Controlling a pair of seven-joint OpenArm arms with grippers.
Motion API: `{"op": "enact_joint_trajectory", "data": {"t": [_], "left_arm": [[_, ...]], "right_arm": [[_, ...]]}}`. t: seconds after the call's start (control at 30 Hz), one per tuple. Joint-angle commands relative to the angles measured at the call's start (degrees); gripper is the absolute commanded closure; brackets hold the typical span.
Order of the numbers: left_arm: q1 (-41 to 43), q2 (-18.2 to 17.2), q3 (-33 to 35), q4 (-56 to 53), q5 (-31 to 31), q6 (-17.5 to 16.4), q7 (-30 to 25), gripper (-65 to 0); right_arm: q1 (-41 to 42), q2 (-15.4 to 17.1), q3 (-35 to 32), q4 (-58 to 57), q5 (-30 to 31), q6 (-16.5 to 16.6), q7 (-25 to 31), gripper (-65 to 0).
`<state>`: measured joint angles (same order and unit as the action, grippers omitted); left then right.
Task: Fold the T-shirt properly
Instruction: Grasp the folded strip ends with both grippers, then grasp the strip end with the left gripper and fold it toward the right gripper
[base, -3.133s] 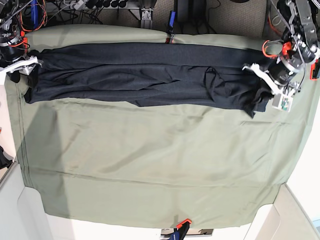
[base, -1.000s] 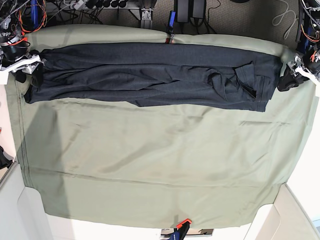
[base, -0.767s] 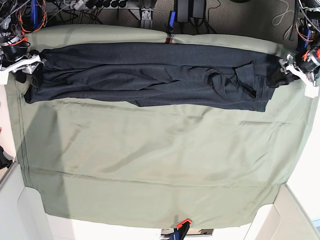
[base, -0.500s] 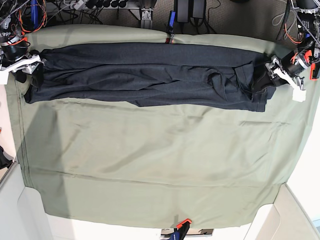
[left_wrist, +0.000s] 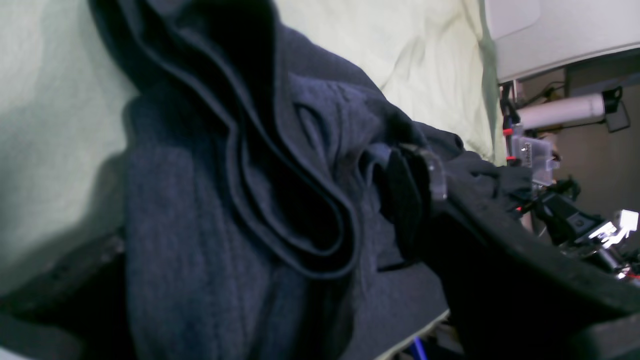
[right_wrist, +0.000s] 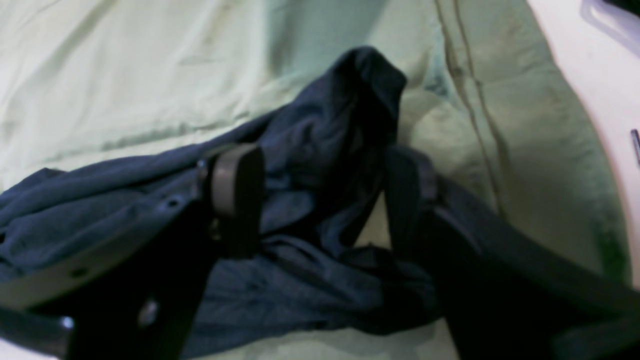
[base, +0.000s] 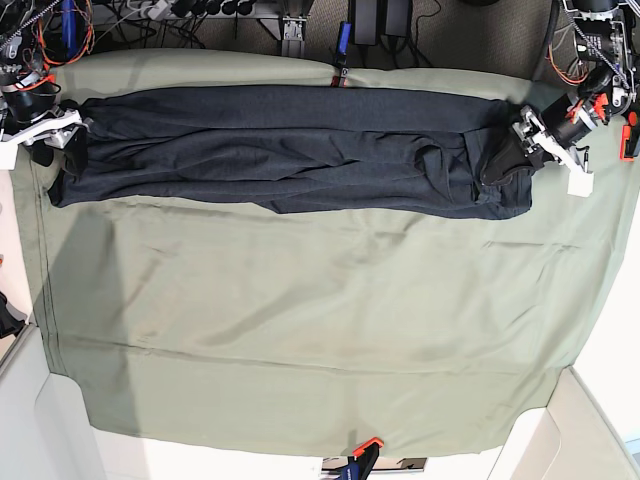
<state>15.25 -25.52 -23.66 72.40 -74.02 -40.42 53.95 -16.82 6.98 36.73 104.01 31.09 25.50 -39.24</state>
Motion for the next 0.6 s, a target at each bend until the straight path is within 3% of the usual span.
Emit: {"op": "enact_joint_trajectory", "data": {"t": [0.0, 0.07, 0.13, 0.2, 0.3, 0.57], "left_arm": [[0.00, -0.15, 0.13, 0.46, 2.78, 0.42, 0.63, -41.8], [0.00, 0.20, 0.13, 0.46, 4.52, 0.42, -1.01, -30.7], [0.00, 0.61, 0.13, 0.46, 5.81, 0.42, -2.40, -12.9], [0.00, 0.96, 0.13, 0.46, 6.14, 0.42, -3.04, -0.3], [-0.02, 0.74, -0.07, 0.66, 7.80, 0.42, -5.33, 0.0], [-0.15, -1.18, -6.10, 6.29, 24.15, 0.42, -15.30, 0.0]], "right_arm": [[0.15, 0.79, 0.28, 0.98, 0.94, 0.44, 1.27, -37.3], [0.13, 0.76, 0.28, 0.98, 1.09, 0.44, 1.27, -37.3], [0.13, 0.79, 0.28, 0.98, 1.07, 0.46, 1.25, -37.3], [0.13, 0.79, 0.28, 0.98, 1.07, 0.46, 1.27, -37.3], [0.13, 0.79, 0.28, 0.98, 1.07, 0.44, 1.27, -37.3], [0.13, 0.79, 0.28, 0.98, 1.05, 0.46, 1.27, -37.3]]}}
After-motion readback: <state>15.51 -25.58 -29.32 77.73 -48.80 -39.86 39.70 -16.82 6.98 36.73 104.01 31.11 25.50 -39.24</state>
